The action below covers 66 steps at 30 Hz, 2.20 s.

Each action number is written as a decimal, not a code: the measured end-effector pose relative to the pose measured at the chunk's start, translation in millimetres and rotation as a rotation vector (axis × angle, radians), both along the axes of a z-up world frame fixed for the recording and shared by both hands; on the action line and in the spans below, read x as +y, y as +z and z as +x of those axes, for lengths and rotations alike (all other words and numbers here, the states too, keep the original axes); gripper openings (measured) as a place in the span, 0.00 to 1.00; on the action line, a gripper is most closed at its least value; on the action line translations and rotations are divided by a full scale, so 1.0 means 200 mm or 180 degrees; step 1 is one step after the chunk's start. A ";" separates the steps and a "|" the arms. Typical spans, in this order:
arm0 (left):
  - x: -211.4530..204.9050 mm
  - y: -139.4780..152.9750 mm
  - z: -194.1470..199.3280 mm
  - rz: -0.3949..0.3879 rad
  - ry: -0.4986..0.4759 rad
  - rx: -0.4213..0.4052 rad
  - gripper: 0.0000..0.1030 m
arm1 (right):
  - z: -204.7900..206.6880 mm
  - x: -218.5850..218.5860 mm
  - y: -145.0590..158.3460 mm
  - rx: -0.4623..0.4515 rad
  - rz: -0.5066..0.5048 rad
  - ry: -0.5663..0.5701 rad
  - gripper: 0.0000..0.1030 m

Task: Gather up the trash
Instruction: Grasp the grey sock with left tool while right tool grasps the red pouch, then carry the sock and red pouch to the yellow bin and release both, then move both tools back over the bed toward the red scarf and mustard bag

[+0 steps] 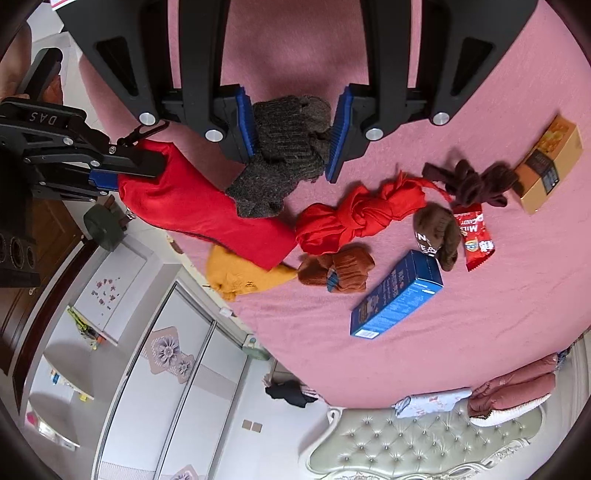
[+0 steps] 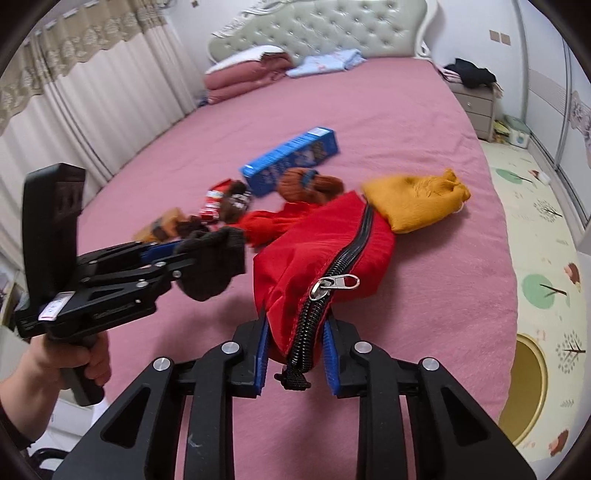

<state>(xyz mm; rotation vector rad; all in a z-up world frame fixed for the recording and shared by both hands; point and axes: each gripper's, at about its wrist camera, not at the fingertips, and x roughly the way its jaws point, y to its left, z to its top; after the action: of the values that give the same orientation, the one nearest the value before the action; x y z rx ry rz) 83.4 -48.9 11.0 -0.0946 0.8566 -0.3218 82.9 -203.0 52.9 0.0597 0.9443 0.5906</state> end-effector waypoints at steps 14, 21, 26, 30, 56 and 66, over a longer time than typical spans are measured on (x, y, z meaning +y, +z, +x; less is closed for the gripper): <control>-0.17 0.08 -0.14 -0.0095 -0.0202 -0.0084 0.34 | -0.23 -0.19 0.17 -0.0225 0.0122 -0.0096 0.23; -0.43 0.07 -0.15 -0.0093 -0.0402 -0.0092 0.34 | -0.31 -0.45 0.21 -0.0285 0.0123 -0.0351 0.23; -0.62 0.06 -0.13 -0.0059 -0.0626 -0.0063 0.34 | -0.32 -0.64 0.18 -0.0250 0.0101 -0.0598 0.23; -0.80 0.04 -0.10 -0.0081 -0.0834 0.0001 0.34 | -0.34 -0.81 0.14 -0.0211 0.0013 -0.0839 0.23; -1.73 -0.26 0.19 -0.0118 -0.1507 0.0444 0.89 | -0.29 -1.58 -0.28 0.0314 -0.0379 -0.1763 0.52; -1.63 -0.22 0.13 0.0203 -0.1533 0.0202 0.89 | -0.30 -1.57 -0.22 0.0248 -0.0057 -0.1850 0.52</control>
<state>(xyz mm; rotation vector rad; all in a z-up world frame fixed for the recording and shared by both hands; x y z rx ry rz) 109.8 -374.8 -32.0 0.1653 0.9473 -0.7446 23.7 -517.7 9.8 0.3314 0.9515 0.0423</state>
